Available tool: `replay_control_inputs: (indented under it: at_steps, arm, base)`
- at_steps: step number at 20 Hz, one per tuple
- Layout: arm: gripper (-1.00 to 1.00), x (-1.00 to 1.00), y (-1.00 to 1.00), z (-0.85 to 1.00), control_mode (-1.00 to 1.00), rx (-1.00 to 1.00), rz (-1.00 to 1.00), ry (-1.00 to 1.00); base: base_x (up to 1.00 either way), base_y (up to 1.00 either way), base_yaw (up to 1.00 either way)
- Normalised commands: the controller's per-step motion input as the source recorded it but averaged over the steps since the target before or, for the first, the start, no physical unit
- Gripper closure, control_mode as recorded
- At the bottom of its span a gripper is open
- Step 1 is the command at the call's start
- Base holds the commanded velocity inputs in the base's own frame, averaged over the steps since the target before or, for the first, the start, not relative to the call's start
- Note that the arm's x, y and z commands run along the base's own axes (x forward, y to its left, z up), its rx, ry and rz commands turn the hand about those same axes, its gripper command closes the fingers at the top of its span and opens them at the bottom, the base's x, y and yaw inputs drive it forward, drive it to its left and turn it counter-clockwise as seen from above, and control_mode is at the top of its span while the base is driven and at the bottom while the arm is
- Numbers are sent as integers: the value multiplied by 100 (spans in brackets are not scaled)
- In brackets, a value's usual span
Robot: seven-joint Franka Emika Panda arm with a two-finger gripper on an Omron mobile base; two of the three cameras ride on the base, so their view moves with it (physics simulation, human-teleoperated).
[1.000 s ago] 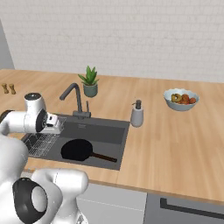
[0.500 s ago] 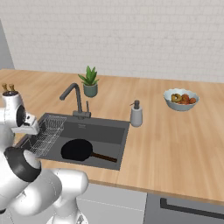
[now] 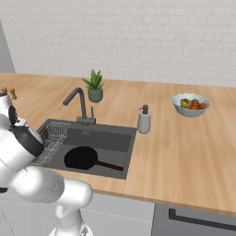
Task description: Pick the pan and sponge and place them into the sink. Then turn on the water.
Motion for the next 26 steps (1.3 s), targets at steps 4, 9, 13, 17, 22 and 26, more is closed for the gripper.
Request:
replay_control_inputs:
  at_steps: [4, 9, 13, 17, 22, 26]
  arm:
    - [-100, 7, 60, -12, -100, -1, -7, 2]
    - [-100, 6, 56, -10, -100, -1, -4, 13]
    - [-100, 2, 63, -32, -100, -3, -5, 5]
    - [-100, 0, 56, -28, -100, 0, -8, 0]
    - [-100, 7, 46, -10, -100, 0, -8, 0]
    - [-100, 12, 43, -6, -100, 0, -8, 0]
  base:
    - [0, 0, 0]
    - [0, 0, 0]
    - [0, 0, 0]
    - [0, 0, 0]
    - [0, 0, 0]
    - [0, 0, 0]
